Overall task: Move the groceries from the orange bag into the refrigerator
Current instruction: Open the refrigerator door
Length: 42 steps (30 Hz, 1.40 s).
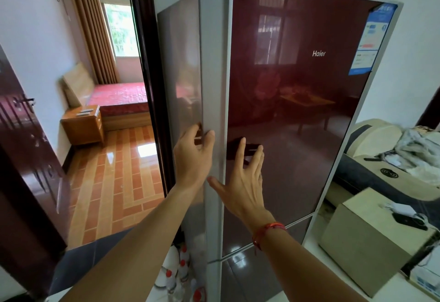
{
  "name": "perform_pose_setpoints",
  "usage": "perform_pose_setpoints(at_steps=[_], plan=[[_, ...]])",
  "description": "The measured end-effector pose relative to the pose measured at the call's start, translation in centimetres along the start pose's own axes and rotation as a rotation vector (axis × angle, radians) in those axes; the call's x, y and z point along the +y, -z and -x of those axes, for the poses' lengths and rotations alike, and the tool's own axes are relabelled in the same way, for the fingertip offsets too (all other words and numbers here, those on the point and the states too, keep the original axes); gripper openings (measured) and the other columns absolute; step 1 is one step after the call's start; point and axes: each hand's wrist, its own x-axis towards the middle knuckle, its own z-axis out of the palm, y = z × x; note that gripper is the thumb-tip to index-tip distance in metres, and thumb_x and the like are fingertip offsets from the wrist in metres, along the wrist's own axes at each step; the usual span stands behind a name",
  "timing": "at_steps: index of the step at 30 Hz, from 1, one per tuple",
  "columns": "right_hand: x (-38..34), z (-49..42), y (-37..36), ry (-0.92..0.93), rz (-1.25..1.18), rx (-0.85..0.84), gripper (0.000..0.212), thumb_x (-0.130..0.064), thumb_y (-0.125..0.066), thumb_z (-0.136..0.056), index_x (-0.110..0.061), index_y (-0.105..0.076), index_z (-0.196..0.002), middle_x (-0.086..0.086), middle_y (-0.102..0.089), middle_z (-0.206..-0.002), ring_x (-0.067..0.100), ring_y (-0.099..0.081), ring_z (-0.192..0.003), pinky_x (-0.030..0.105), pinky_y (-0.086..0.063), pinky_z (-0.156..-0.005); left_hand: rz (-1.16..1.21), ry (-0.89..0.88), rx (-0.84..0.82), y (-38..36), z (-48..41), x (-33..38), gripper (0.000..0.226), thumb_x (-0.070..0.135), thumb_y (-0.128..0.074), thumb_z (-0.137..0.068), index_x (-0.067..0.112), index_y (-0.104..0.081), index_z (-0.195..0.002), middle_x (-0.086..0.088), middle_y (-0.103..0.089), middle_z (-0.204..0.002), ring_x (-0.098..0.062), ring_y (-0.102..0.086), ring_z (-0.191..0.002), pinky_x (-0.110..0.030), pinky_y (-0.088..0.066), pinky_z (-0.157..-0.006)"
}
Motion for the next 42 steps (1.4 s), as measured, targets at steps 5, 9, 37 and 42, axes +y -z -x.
perform_pose_setpoints(at_steps=[5,9,37,42], plan=[[-0.4,-0.2,-0.5,-0.018,-0.025,0.012,0.121,-0.062,-0.066,-0.083,-0.033,0.031,-0.150,0.024,0.028,-0.159,0.041,0.021,-0.150,0.060,-0.022,-0.119,-0.021,0.008,0.037,0.0,0.1,0.2,0.015,0.029,-0.060,-0.097,0.018,-0.067,-0.104,0.005,-0.067,-0.094,-0.003,-0.062,-0.084,-0.006,-0.046,-0.066],[-0.1,-0.3,-0.5,-0.005,-0.104,0.000,0.121,-0.052,-0.070,-0.085,-0.036,0.031,-0.149,0.021,0.033,-0.158,0.040,0.027,-0.148,0.060,-0.022,-0.119,-0.047,0.013,0.039,0.0,0.1,0.1,0.019,0.028,-0.060,-0.096,0.016,-0.068,-0.108,0.003,-0.067,-0.096,-0.002,-0.061,-0.084,-0.005,-0.043,-0.066],[5.9,12.0,8.5,0.039,-0.262,0.189,0.129,-0.069,-0.074,-0.070,-0.019,0.005,-0.160,0.000,-0.004,-0.168,0.016,-0.008,-0.155,0.043,-0.025,-0.123,0.145,-0.471,-0.265,-1.3,14.6,6.6,0.049,0.021,-0.063,-0.091,0.001,-0.053,-0.134,-0.012,-0.058,-0.121,-0.002,-0.052,-0.115,-0.009,-0.050,-0.089],[7.7,14.9,11.7,0.038,-0.293,0.208,0.113,-0.050,-0.079,-0.077,-0.019,-0.008,-0.160,-0.002,-0.030,-0.160,0.015,-0.036,-0.145,0.046,-0.045,-0.111,0.253,-0.544,-0.420,-2.4,16.5,7.1,0.047,0.016,-0.072,-0.088,0.005,-0.057,-0.131,0.003,-0.054,-0.129,0.005,-0.055,-0.120,-0.017,-0.053,-0.092]])
